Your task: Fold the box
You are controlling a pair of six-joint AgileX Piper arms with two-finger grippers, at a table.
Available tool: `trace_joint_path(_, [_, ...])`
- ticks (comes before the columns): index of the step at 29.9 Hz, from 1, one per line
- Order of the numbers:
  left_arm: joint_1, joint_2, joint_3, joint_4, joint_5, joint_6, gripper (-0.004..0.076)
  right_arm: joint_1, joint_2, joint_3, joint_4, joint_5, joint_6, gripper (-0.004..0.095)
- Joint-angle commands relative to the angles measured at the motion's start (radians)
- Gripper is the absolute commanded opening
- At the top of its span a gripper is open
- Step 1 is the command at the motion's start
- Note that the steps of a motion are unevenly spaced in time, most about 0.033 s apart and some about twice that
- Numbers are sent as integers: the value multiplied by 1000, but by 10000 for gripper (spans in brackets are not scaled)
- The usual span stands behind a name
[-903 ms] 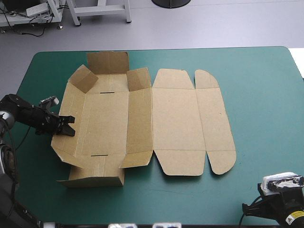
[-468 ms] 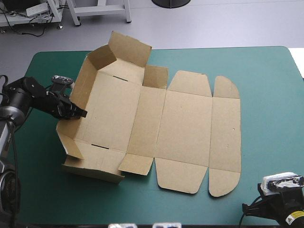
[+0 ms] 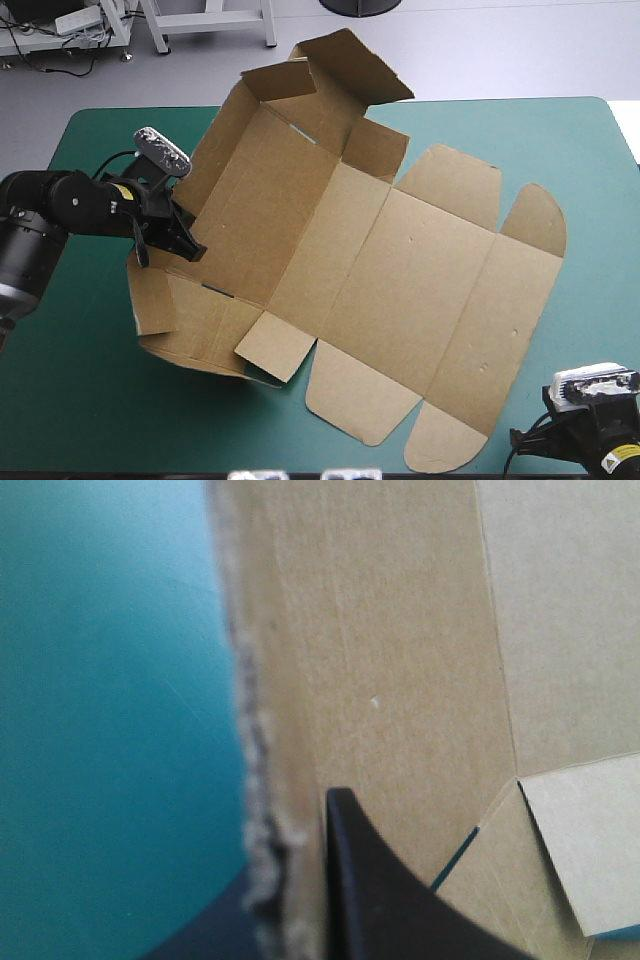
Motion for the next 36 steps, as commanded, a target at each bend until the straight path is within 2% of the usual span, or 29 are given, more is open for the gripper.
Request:
trace_joint_path(1, [-63,-72,-36,84,-59,2,-6,-1,17,-25,6,-56,-5,-24])
trace_joint_path(11, [-359,-90,-36,411,-92,10,-6,-1,17,-28,8,-63,-5,-23])
trace_joint_path(17, [-486,-90,-36,494,-229,6,-6,-1,17,-37,8,-90,-2,-23])
trace_joint_path(22, [-545,-59,-36,555,-302,29,-6,-1,20,-66,8,-205,41,-23])
trace_joint_path(27, [-578,20,-36,575,-324,87,-6,-1,39,-85,-10,-222,41,-23])
trace_joint_path(32, [-595,86,-36,589,-413,91,-6,-1,68,-93,-20,-252,41,-23])
trace_joint_path(36, [-624,112,-36,609,-469,91,-6,-1,103,-123,-72,-293,75,-24])
